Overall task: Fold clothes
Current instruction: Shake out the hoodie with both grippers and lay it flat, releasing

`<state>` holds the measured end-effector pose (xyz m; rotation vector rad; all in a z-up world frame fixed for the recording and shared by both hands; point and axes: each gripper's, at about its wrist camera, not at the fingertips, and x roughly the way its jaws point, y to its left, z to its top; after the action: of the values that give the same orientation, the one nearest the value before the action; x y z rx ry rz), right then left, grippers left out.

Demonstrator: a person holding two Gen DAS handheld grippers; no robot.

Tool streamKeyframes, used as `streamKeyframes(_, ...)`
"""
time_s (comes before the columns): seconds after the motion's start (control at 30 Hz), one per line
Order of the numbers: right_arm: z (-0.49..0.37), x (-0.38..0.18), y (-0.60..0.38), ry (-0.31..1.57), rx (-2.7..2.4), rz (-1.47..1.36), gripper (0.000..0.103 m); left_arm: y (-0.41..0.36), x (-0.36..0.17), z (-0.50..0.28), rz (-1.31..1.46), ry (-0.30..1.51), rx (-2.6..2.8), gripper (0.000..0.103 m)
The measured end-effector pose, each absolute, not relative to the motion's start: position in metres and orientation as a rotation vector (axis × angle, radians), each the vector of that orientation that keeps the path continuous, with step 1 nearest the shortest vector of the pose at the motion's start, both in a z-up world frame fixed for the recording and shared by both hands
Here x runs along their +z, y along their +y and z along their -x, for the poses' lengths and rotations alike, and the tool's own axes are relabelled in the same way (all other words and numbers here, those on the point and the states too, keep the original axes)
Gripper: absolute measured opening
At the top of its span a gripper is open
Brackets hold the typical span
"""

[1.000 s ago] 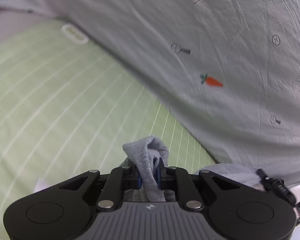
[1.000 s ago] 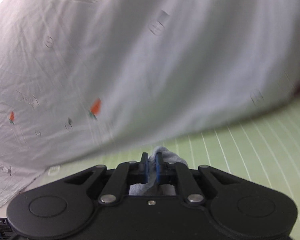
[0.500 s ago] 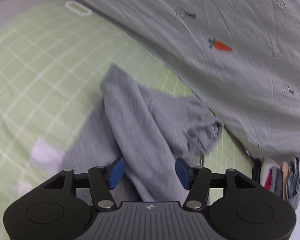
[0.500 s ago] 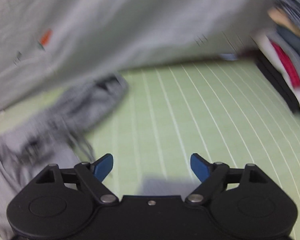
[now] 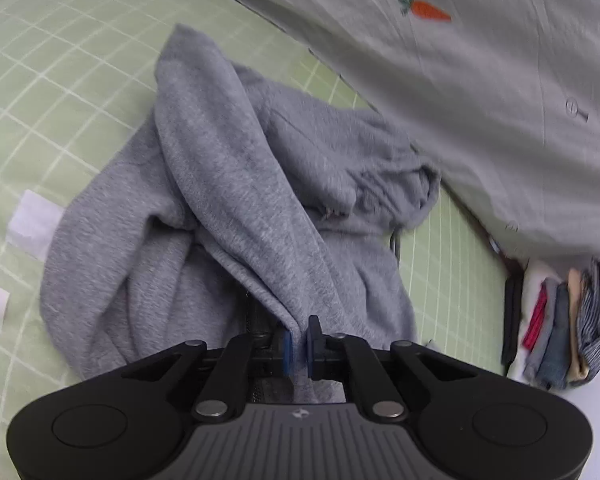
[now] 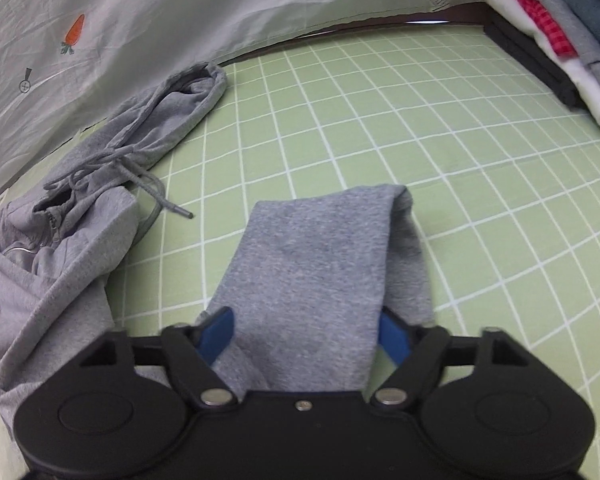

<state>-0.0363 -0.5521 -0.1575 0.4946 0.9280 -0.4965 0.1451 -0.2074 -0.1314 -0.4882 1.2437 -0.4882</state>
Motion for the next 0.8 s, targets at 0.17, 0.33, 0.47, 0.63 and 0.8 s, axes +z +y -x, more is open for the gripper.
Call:
streamKeyframes(0.17,0.045,-0.150,-0.568,0.865,-0.550,-0.462,0.004,-0.176,-0.098,-0.152,0.511,1.125,-0.467,0.006)
streamKeyframes(0.33,0.056,-0.136,-0.600,0.802,-0.709,-0.362,0.004,-0.113,-0.063,-0.182,0.455,0.983,-0.287,0.006)
streamKeyframes(0.47,0.064,-0.120,-0.634,0.742,-0.888,-0.270,0.004,-0.064,-0.036,-0.206,0.413,0.873,-0.146,0.006)
streamKeyframes(0.63,0.078,-0.101,-0.665,0.694,-0.994,-0.286,0.007,-0.050,-0.055,-0.208,0.440,0.898,-0.021,0.019)
streamKeyframes(0.8,0.071,-0.113,-0.634,0.746,-0.913,-0.319,0.063,-0.094,-0.083,-0.167,0.405,1.003,-0.052,0.054)
